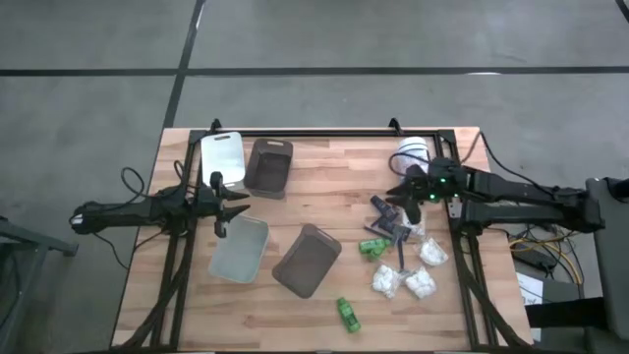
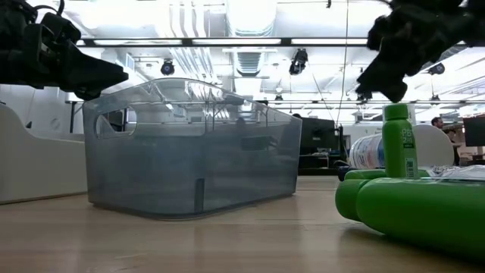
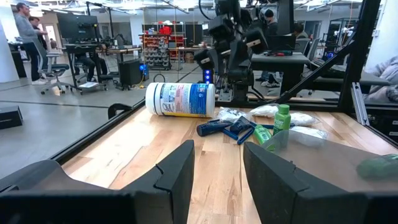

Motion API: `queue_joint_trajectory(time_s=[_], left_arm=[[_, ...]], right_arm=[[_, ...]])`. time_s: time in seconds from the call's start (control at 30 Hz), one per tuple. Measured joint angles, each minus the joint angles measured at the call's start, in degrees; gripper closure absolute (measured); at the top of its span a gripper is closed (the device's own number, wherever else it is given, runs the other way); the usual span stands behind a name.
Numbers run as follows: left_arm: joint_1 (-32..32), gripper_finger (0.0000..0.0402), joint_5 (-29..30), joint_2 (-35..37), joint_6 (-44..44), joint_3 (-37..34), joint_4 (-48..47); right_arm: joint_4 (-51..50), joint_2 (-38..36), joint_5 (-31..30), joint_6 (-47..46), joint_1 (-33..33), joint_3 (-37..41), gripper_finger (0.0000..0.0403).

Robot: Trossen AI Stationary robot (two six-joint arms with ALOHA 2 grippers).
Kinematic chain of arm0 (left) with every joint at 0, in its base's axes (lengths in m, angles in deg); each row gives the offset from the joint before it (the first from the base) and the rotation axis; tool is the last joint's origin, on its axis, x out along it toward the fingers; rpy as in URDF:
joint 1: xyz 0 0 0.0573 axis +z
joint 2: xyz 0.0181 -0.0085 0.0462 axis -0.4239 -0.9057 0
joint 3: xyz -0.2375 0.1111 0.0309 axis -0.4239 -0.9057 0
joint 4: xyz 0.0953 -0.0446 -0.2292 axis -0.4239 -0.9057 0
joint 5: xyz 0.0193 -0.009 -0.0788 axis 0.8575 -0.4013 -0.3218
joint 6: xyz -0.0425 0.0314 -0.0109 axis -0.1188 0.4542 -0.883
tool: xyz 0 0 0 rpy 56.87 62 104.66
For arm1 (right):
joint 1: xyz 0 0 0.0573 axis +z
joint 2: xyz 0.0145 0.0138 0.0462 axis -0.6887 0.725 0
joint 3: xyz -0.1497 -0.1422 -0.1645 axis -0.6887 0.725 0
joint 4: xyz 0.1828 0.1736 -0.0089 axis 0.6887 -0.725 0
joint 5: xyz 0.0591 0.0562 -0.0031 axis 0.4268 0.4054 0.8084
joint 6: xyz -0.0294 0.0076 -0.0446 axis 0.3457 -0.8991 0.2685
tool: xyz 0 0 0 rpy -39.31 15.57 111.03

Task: Pick & Place Travel size toiletries
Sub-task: Put the top blue shave cream into the bottom black transparent bin

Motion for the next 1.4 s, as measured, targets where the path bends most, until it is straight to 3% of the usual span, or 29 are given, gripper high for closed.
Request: queue_joint_trajectory(time_s=[0.37, 0.6, 0.73, 1.0, 1.4], left_arm=[[0.0, 0.0257, 0.0, 0.0, 0.0, 0.0, 0.0], [0.0, 0.0257, 0.0, 0.0, 0.0, 0.0, 0.0], [0.0, 0.0257, 0.0, 0.0, 0.0, 0.0, 0.0], [0.0, 0.0257, 0.0, 0.0, 0.0, 0.0, 0.0], [0.0, 0.0257, 0.0, 0.0, 0.0, 0.0, 0.0]], right_arm=[[-6.1, 18.3, -1.0, 3.8, 0.0, -8.5, 0.0228], [-10.9, 27.2, -10.8, 4.4, -0.1, -13.4, 0.0204], [-10.8, 31.1, -11.5, 4.4, -0.1, -14.1, 0.0197], [-10.8, 35.3, -11.6, 4.4, 0.0, -13.3, 0.0193], [-6.6, 35.6, -13.0, 2.9, 0.0, -8.7, 0.0224]])
